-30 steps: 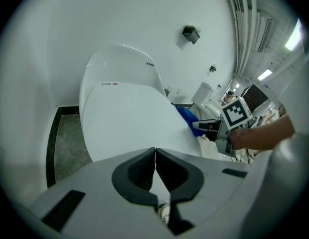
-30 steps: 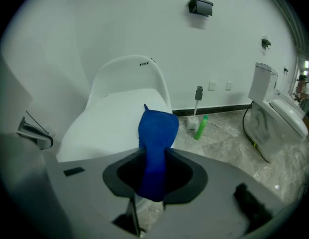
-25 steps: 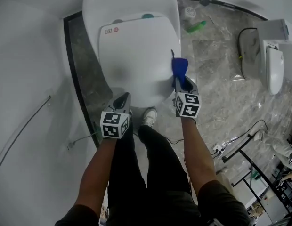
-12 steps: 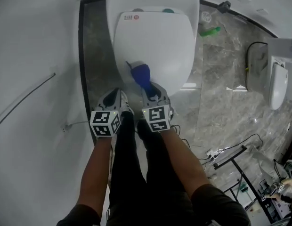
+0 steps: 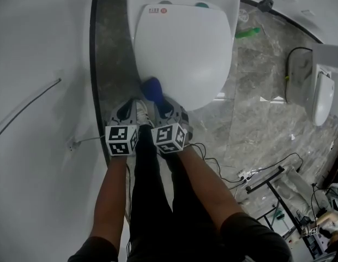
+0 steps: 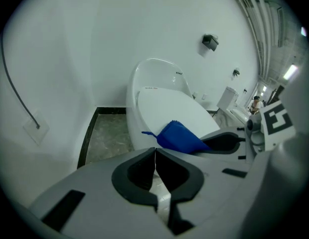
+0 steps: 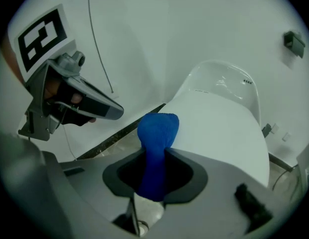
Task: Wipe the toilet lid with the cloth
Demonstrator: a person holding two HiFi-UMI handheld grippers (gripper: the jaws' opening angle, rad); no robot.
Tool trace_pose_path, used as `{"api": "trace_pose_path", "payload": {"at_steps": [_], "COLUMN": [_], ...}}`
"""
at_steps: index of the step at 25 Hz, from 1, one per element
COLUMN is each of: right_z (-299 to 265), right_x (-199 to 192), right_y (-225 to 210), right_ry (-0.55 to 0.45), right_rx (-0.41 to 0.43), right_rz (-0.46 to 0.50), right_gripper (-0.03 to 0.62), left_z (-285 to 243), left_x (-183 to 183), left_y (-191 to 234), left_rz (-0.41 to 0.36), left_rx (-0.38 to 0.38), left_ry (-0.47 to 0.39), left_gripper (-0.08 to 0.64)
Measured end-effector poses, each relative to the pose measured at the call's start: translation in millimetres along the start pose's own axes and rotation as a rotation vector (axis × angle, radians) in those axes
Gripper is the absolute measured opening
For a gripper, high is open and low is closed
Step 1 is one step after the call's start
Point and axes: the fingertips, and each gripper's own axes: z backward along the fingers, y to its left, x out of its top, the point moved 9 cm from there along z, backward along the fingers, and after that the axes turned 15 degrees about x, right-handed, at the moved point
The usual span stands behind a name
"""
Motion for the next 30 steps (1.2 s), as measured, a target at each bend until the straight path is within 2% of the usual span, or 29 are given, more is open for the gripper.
{"api": "trace_pose_path", "payload": {"at_steps": [3,6,8,18,23,27,30], "right_z": [9.2,24.3,34.9,90.4,107.6,115.9,133.2], "right_x": [-9.7,-24.0,-35.5,-96.3,-122.1,-148.9,-154.7], "right_y": [-5.0,-15.7,-24.1,-74.5,-96.5,-118.2,-125.3], "right_ry": [-0.02,-0.049,-0.067,-0.137,-0.142,-0.125,-0.156], "right_rx": [-0.029,-0.063,-0.094,-0.266,-0.341,-0.394,-0.422], "right_rz": [-0.046,-0.093,-0.137,-0.352,-0.447,-0.575,-0.589], "right_gripper": [0.094,0.094,0.094,0.095,0.095,0.095,0.095], "left_z": [4.5,7.3,7.1,7.4,5.1,2.5,7.3], "left_x": [-4.5,-2.5,-0.6,8.7,12.5,12.2,11.7], "left_y": [-6.2,-12.6,-18.2,-62.2,-71.3,-78.7,-83.2], "left_rz": [0.008,0.111,0.141,0.044,0.012,-0.001,-0.022], "left_rx": [-0.025,-0.043,-0.045,-0.122,-0.137,-0.142,-0.142], "left_ry": [0.011,0.015,0.016,0.022,0.022,0.023,0.018], "left_gripper": [0.014,0.013,0.014,0.014,0.014,0.014,0.014]}}
